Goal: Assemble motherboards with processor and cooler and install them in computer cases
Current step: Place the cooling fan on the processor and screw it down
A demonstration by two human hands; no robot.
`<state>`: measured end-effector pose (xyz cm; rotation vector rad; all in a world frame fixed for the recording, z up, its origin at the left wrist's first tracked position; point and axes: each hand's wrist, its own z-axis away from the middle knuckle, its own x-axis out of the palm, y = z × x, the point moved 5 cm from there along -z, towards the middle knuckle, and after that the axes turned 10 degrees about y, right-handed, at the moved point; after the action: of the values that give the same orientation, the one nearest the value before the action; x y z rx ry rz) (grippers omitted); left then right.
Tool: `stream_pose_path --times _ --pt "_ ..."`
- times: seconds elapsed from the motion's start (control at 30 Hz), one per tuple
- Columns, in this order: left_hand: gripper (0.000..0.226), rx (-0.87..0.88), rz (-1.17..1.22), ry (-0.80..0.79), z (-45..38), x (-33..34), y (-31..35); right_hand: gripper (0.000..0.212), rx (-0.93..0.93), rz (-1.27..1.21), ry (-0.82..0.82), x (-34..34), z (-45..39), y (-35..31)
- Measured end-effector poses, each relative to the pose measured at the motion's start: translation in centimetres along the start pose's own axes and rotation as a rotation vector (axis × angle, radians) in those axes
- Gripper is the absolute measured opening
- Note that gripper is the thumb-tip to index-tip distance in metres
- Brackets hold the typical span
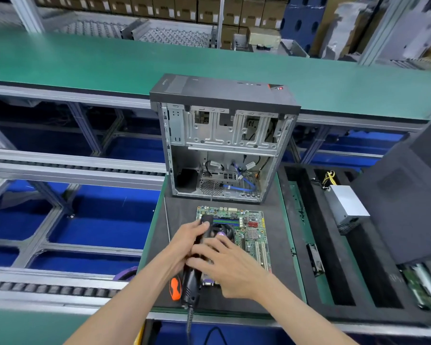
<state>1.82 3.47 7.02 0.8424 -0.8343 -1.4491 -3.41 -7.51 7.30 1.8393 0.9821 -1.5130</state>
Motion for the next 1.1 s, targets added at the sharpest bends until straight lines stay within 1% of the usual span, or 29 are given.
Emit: stream_pose_path --times 0.07,0.13,0.2,0.23,0.3,0.37,0.43,0.47,0.53,0.57,0.6,0.7,0.77,0.9,0.97,1.03,1.1 --pt "0.022 0.023 -0.018 0.027 -0.9 -1.1 -1.2 0.085 0.105 -0.048 0.033 0.1 0.2 1.1" --pt "0.019 -0.008 0.011 0.068 -1.7 -2.8 -3.0 0.080 0.207 -0.092 0.088 -0.1 0.3 2.5" --pt "0.022 -0.050 -0.007 0.131 -2.2 -4.6 -4.9 0.073 0.321 -0.114 0.126 -0.1 0.4 4.3" --pt "0.022 -0.054 -0.042 0.170 -2.4 -5.5 -5.7 0.070 0.377 -0.117 0.129 0.0 0.5 5.1" --pt "0.018 -0.018 -0.201 0.244 -2.7 -7.1 -6.7 0.065 0.467 -0.110 0.115 0.5 0.7 6.6" --pt "0.028 0.052 -0.408 0.333 -3.1 -8.6 -7.1 0.065 0.525 -0.114 0.080 1.1 1.0 7.7" --pt "0.034 0.080 -0.522 0.417 -3.4 -9.5 -7.3 0.068 0.558 -0.114 0.023 1.8 1.1 8.3" --pt "0.041 0.078 -0.578 0.452 -3.6 -9.8 -7.5 0.070 0.567 -0.108 -0.006 2.1 1.1 8.6" --pt "0.068 0.056 -0.709 0.491 -4.1 -10.1 -7.8 0.072 0.579 -0.101 -0.050 2.8 1.2 8.9" --pt "0.077 0.052 -0.773 0.495 -4.4 -9.9 -8.0 0.072 0.585 -0.104 -0.062 3.0 1.2 9.0" --pt "0.080 0.063 -0.827 0.504 -4.6 -9.7 -7.9 0.071 0.587 -0.108 -0.066 3.2 1.3 9.1" --pt "0.073 0.083 -0.983 0.527 -5.3 -9.7 -7.7 0.070 0.576 -0.110 -0.073 3.6 1.2 9.4" --pt "0.067 0.112 -1.111 0.493 -6.0 -9.6 -7.9 0.073 0.574 -0.115 -0.087 3.8 1.3 9.4" --pt "0.063 0.196 -1.129 0.483 -6.4 -9.3 -8.2 0.082 0.572 -0.118 -0.121 4.2 1.3 9.6" --pt "0.060 0.190 -1.236 0.457 -6.7 -9.5 -8.4 0.083 0.571 -0.119 -0.126 4.4 1.4 9.8" --pt "0.055 0.193 -1.352 0.394 -6.8 -9.4 -8.8 0.082 0.571 -0.123 -0.133 4.6 1.4 9.9" --pt "0.063 0.174 -1.329 0.380 -6.6 -9.4 -9.0 0.082 0.570 -0.125 -0.136 4.7 1.3 10.0"
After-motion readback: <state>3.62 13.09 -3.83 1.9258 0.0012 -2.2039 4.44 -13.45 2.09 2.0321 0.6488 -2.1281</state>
